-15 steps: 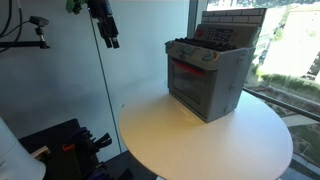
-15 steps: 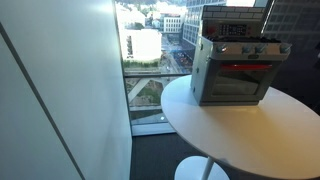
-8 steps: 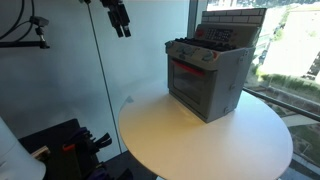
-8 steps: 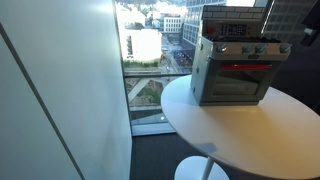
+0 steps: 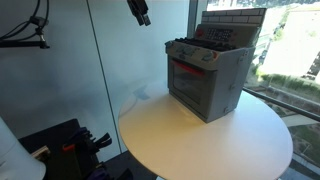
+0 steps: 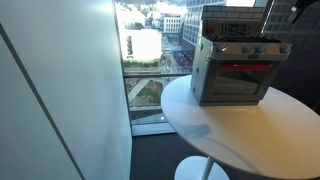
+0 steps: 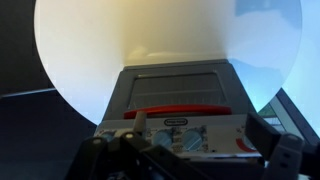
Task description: Turn the knob on the right stove of the stove in an anticlockwise direction
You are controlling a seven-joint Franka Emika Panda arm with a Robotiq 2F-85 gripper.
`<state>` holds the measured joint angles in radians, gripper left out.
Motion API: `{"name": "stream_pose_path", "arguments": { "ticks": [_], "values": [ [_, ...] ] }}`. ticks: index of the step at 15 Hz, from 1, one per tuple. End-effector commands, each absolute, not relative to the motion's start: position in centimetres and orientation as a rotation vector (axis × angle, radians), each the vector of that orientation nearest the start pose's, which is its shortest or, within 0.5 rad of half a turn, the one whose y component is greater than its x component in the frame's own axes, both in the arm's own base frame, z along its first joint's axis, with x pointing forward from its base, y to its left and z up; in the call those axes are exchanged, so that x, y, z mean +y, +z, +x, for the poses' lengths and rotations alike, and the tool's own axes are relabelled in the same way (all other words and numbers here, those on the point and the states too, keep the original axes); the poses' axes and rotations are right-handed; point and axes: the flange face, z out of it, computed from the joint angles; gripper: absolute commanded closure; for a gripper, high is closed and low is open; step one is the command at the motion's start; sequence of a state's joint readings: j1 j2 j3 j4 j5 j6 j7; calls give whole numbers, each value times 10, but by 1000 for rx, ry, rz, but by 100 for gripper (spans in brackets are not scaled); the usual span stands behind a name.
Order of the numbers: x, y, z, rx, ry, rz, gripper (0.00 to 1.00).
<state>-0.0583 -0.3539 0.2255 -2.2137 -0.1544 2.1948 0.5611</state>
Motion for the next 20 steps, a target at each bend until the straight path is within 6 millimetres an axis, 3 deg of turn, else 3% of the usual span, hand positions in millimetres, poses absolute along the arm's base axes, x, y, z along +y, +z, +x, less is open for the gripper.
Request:
{"name": "stream_pose_path", "arguments": {
  "ticks": [1, 13, 17, 20],
  "values": [
    [64, 563, 492, 674, -711, -3067, 0],
    [-29, 557, 519, 1098, -903, -2856, 0],
    [-50, 549, 529, 1195, -959, -2806, 0],
    [-49, 542, 522, 1181, -941, -2818, 0]
  ]
}}
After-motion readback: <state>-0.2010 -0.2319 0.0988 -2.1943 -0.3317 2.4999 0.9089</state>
